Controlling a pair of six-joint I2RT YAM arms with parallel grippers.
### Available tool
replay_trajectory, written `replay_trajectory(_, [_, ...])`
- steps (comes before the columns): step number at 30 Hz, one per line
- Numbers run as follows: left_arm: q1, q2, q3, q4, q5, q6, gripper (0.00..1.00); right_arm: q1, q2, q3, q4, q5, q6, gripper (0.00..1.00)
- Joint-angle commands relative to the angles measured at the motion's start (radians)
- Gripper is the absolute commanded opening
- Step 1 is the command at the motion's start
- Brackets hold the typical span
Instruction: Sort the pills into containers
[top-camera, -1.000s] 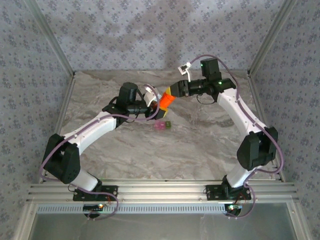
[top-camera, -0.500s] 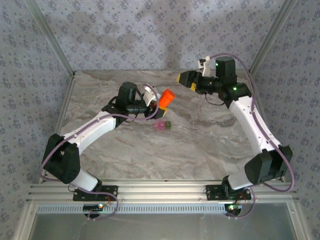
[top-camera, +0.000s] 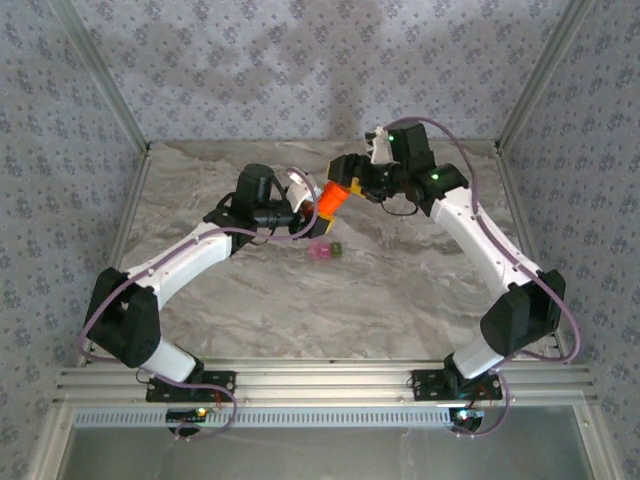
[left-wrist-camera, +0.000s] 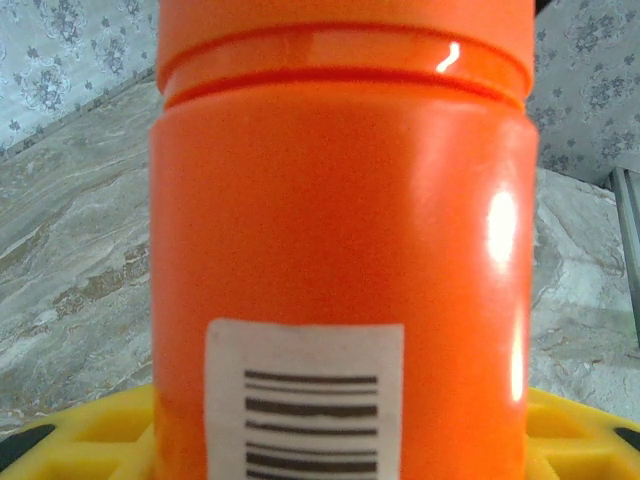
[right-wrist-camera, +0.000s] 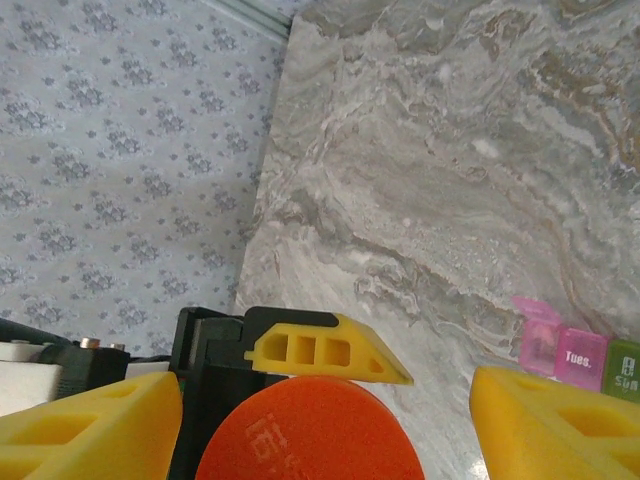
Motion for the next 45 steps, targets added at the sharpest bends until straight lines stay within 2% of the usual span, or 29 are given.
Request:
replay_trajectory(1, [0.003,-0.024,0.048,-0.002,0.033,0.011,0.00,0.009,-0.002,0.029,-0.026,0.006,0.010,0.77])
replay_trajectory(5, [0.002,-0.023,0.049,-0.002,0.033,0.013,0.00,0.012,-0.009,0.009,-0.023,-0.015,0.003,0.70])
replay_trajectory(12, [0.003,-0.017,0.052,0.005,0.033,0.010,0.00,0.003,-0.029,-0.032,-0.014,-0.069,-0.035,0.46])
replay_trajectory(14, [0.002,-0.016,0.053,0.004,0.033,0.012,0.00,-0.007,-0.028,-0.042,0.028,-0.118,-0.055,0.45])
replay_trajectory(16, [0.003,-0.016,0.055,0.001,0.038,0.015,0.00,-0.027,-0.017,-0.043,0.055,-0.190,-0.185,0.44])
replay_trajectory(20, [0.002,-0.024,0.055,-0.006,0.046,0.016,0.00,-0.099,-0.010,-0.092,0.133,-0.422,-0.517,0.48])
replay_trajectory(24, [0.003,-0.031,0.048,-0.004,0.046,0.010,0.00,-0.176,0.038,-0.139,0.326,-0.589,-0.412,0.50])
replay_trajectory(26, [0.003,-0.035,0.045,-0.007,0.045,0.011,0.00,-0.171,0.031,-0.143,0.335,-0.577,-0.397,0.55])
replay_trajectory(29, [0.003,-0.034,0.044,-0.011,0.041,0.015,0.00,-0.165,-0.008,-0.148,0.325,-0.539,-0.367,0.73])
replay_trajectory(32, [0.003,-0.028,0.048,-0.011,0.040,0.017,0.00,-0.182,-0.067,-0.161,0.328,-0.428,-0.247,0.81])
replay_trajectory(36, [0.002,-0.025,0.050,-0.010,0.041,0.018,0.00,-0.185,-0.135,-0.158,0.275,-0.222,-0.026,0.84])
replay_trajectory(40, [0.002,-0.022,0.050,-0.004,0.042,0.016,0.00,-0.138,-0.142,-0.101,0.038,-0.016,0.003,0.84])
replay_trajectory(45, [0.002,-0.024,0.051,-0.001,0.043,0.013,0.00,-0.086,-0.107,-0.069,-0.003,0.015,-0.003,0.84])
